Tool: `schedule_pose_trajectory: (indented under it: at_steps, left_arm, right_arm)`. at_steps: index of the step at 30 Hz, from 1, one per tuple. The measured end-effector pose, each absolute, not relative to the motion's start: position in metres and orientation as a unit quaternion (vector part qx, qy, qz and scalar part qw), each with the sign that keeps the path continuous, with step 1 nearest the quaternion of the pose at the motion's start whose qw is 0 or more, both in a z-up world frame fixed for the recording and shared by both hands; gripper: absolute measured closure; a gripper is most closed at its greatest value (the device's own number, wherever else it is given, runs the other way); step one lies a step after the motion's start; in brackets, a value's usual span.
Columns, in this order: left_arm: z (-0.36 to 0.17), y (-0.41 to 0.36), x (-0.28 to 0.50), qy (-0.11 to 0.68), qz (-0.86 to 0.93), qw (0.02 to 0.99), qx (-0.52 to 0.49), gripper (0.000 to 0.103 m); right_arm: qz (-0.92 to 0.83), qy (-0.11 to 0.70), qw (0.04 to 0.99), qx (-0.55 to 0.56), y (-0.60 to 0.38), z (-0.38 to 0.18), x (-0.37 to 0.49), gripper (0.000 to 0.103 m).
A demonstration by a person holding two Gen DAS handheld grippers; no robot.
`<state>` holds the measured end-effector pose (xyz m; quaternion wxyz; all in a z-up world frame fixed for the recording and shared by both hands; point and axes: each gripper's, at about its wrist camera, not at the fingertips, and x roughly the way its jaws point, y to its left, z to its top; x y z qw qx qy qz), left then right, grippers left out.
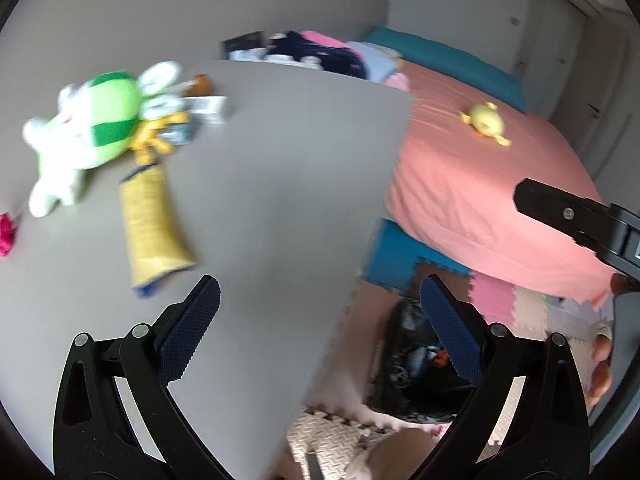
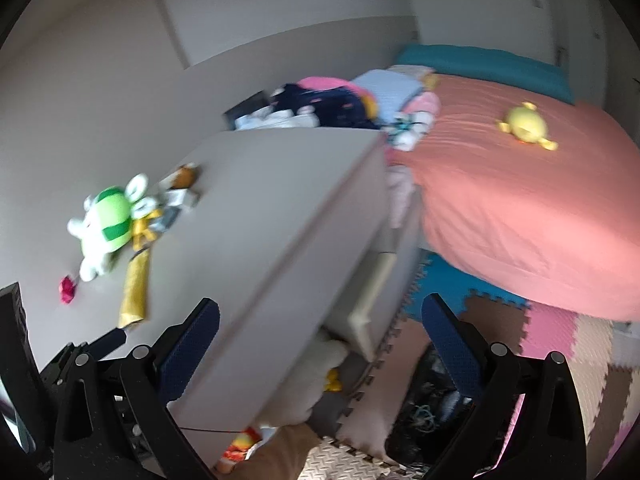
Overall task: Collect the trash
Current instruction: 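Grasp the pink plush with the left tool while the right tool grasps the yellow wrapper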
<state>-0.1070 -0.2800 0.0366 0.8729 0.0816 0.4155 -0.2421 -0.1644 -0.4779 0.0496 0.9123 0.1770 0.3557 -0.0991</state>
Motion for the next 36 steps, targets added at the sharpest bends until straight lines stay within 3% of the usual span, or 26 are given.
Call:
schedule_pose_trajectory:
  at_steps: [20,26,30,34,36]
  left_arm:
    - [0.041,-0.041,-0.02,0.427,-0.046,0.903,0.023,0.006]
    - [0.039,0.005,0.007,0.425,-0.005,0.905,0.0,0.006]
    - [0.038,0.029,0.027,0.421,0.015,0.907,-0.018,0.006]
    - [0.038,0.046,0.053,0.417,0.031,0.908,-0.026,0.006]
    - [0.037,0.049,0.063,0.419,0.036,0.907,-0.022,0.006]
  right_arm:
    - [0.049,0.431,0.899,0.069,-0.279,0.031,-0.037,0.003]
    - [0.045,0.449,0.891,0.042,-0.256,0.012,-0.019,0.016]
    - [0.03,0.47,0.882,0.015,-0.246,-0.006,-0.01,0.037]
    - [0.018,0.469,0.883,-0.011,-0.24,-0.008,-0.007,0.047]
    - [0.022,0.47,0.883,-0.012,-0.238,-0.006,-0.007,0.064]
